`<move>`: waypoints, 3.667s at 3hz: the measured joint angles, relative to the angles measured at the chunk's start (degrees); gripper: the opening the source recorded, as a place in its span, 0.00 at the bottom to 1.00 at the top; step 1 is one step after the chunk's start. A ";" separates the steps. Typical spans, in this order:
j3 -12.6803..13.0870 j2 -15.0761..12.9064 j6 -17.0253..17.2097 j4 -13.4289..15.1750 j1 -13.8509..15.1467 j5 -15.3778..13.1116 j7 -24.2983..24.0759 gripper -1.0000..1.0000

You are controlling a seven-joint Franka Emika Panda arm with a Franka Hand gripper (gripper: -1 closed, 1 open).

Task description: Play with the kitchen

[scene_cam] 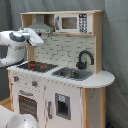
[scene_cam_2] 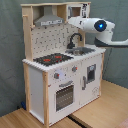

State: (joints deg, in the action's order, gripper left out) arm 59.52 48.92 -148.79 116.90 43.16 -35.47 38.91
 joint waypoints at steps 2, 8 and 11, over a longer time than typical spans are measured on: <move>-0.01 3.68 5.23 5.67 -3.35 0.07 -12.34 1.00; 4.70 0.75 20.95 12.01 -2.78 9.63 -45.10 1.00; 4.55 -2.14 23.02 10.10 2.65 25.04 -50.87 1.00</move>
State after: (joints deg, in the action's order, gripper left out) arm 64.07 46.78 -125.77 127.00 45.81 -10.44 -11.96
